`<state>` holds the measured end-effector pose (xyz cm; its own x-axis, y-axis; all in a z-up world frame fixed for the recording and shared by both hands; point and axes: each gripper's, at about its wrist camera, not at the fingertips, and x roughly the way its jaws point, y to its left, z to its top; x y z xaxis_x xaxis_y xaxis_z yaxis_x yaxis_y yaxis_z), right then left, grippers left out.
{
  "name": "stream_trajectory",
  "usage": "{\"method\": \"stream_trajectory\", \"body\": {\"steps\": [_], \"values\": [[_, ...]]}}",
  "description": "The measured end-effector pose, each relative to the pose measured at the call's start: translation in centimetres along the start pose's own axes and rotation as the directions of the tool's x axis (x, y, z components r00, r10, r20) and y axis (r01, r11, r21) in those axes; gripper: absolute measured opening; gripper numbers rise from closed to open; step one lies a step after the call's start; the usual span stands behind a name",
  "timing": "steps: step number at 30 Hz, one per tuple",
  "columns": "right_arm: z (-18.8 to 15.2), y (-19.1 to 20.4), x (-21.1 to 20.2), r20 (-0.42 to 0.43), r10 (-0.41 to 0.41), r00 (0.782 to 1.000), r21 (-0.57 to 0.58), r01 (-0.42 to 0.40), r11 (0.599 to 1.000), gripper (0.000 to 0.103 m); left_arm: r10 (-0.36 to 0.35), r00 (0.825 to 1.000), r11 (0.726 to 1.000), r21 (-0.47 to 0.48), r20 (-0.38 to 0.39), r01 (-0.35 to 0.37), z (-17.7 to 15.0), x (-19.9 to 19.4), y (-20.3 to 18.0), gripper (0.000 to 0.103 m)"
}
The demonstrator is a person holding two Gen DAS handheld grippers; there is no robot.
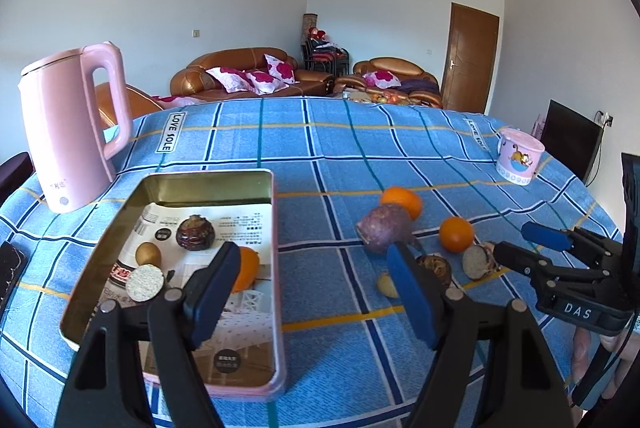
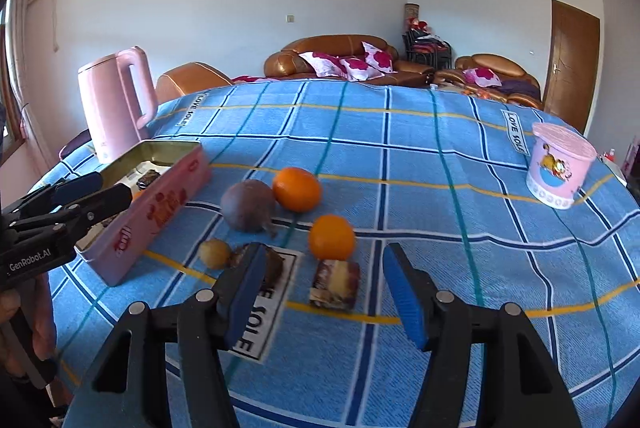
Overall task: Organize fruits
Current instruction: 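Grasp the brown cake roll with the right gripper while the left approaches a dark round fruit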
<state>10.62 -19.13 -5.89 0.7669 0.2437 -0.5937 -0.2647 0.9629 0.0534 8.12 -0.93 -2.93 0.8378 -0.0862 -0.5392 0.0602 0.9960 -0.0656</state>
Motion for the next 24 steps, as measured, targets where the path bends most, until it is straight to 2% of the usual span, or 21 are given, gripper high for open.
{"method": "stream_trajectory", "body": {"steps": [6, 20, 21, 23, 24], "values": [[-0.5, -1.4, 1.1, -0.043, -0.006, 0.999, 0.03, 0.008, 1.0, 0.063, -0.014, 1.0, 0.999, 0.039, -0.021, 0.014, -0.2, 0.9, -2.1, 0.078], [-0.2, -1.5, 3.6, -0.16, 0.081, 0.984, 0.073, -0.07, 0.995, 0.062, -0.025, 0.998, 0.997, 0.075, -0.049, 0.029, -0.1, 2.2, -3.6, 0.078], [-0.1, -1.4, 3.7, -0.165, 0.082, 0.983, 0.07, -0.072, 0.995, 0.059, -0.028, 0.998, 0.996, 0.078, -0.05, 0.032, -0.1, 2.2, -3.7, 0.078], [-0.3, -1.3, 4.0, -0.181, 0.095, 0.979, 0.069, -0.084, 0.994, 0.034, -0.03, 0.998, 0.996, 0.083, -0.052, 0.035, -0.1, 2.2, -3.9, 0.078], [-0.3, -1.4, 4.0, -0.181, 0.105, 0.978, 0.077, -0.092, 0.993, 0.033, -0.036, 0.998, 0.996, 0.085, -0.052, 0.04, -0.1, 2.2, -4.0, 0.078]]}}
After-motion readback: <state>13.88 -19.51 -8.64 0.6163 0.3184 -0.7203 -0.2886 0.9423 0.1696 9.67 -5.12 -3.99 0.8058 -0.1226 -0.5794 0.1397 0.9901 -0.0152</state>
